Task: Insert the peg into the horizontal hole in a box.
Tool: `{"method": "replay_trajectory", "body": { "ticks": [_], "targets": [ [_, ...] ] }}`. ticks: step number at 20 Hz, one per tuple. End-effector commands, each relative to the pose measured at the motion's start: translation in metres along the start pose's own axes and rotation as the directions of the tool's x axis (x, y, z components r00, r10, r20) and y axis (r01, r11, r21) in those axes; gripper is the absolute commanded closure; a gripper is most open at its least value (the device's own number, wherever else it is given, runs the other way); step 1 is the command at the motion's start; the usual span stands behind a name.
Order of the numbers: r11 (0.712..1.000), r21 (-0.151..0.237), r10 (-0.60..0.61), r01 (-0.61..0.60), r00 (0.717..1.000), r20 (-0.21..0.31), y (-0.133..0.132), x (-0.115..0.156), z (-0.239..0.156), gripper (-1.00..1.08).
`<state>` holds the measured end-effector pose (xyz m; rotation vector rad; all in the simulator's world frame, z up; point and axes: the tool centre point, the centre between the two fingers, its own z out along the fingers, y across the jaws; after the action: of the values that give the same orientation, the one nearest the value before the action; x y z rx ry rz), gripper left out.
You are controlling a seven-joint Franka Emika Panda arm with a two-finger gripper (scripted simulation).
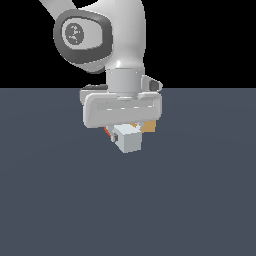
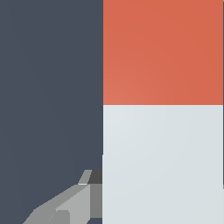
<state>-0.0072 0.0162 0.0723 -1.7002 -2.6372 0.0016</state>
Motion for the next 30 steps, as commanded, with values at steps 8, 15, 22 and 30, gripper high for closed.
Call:
{"method": "replay_trajectory", "body": {
  "ticks": [8,15,22,30],
  "targets": [
    [0.981,-0.004,0.196,-0.196,0.981,0.001,0.020,0.030,-0.022,1.08],
    [0.957,-0.004,0.290,-0.290,0.957,0.001,0.033,0.043,-0.032,1.08],
    [0.943,-0.004,0.334,-0.334,0.943,0.001,0.039,0.048,-0.036,1.08],
    [0.942,-0.004,0.336,-0.336,0.942,0.002,0.040,0.048,-0.036,1.08]
  ]
}}
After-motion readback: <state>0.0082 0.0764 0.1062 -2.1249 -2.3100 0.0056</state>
